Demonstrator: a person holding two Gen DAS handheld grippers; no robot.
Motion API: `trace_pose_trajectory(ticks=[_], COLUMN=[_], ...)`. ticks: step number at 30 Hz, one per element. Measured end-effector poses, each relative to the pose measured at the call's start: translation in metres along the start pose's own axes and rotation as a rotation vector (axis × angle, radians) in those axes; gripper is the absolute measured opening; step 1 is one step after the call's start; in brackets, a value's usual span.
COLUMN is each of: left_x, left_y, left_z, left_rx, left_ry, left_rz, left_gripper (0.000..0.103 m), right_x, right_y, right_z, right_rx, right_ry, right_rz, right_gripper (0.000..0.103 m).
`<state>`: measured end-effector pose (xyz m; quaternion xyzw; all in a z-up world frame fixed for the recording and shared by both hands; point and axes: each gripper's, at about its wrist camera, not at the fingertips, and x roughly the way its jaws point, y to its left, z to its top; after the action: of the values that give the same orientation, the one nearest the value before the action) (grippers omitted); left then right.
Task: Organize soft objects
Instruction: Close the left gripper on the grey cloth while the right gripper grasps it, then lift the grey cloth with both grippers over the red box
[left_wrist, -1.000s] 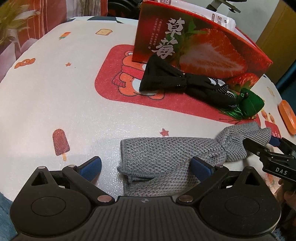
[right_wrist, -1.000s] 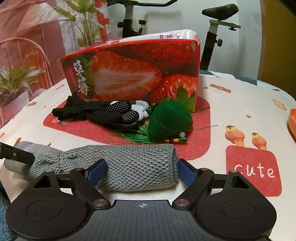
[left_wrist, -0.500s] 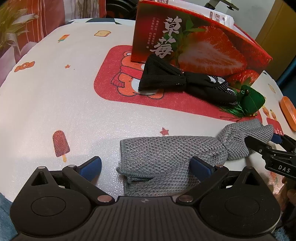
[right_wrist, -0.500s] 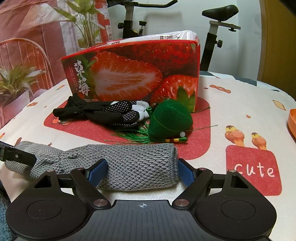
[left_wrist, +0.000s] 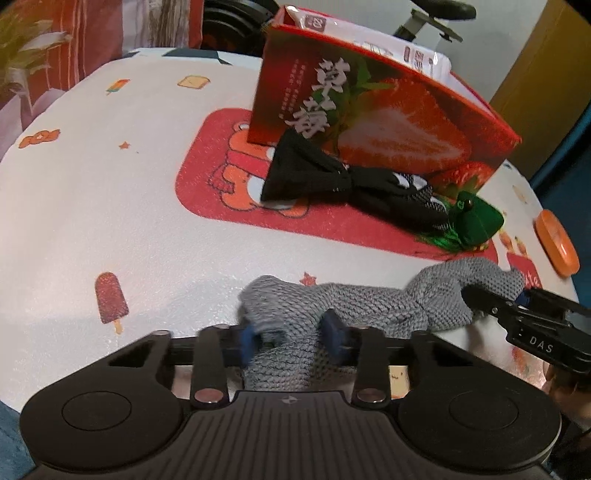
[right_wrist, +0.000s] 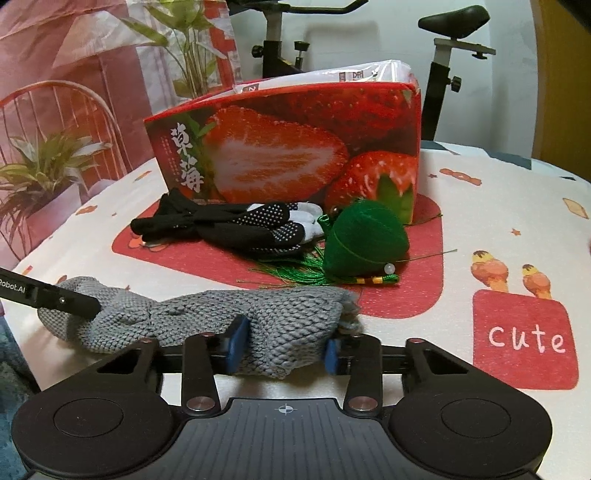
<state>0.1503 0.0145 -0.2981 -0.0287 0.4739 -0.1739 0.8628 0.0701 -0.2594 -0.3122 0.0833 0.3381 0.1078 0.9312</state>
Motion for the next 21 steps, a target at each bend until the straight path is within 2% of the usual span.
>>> trace_pose_trajectory(ticks=[2, 4, 21], left_x=[-0.003, -0.006, -0.050], left_y=[0.002, 0.003, 0.001], left_z=[0.002, 0.003, 0.026], left_rx=[-0.009, -0.014, 0.021], left_ry=[-0.017, -0.035, -0.226], left_rz=[-0.001, 0.003, 0.004], left_gripper=[0.021, 0.018, 0.014], right_x=[-0.003, -0.006, -0.034], right_y=[-0.001, -0.002, 0.002], right_z=[0.002, 0.004, 0.032], right_rx=[0.010, 0.022, 0.044], right_ry=[-0.007, -0.015, -0.114], right_rz=[0.001, 0.006, 0.082], right_gripper=[0.027, 0.023, 0.021])
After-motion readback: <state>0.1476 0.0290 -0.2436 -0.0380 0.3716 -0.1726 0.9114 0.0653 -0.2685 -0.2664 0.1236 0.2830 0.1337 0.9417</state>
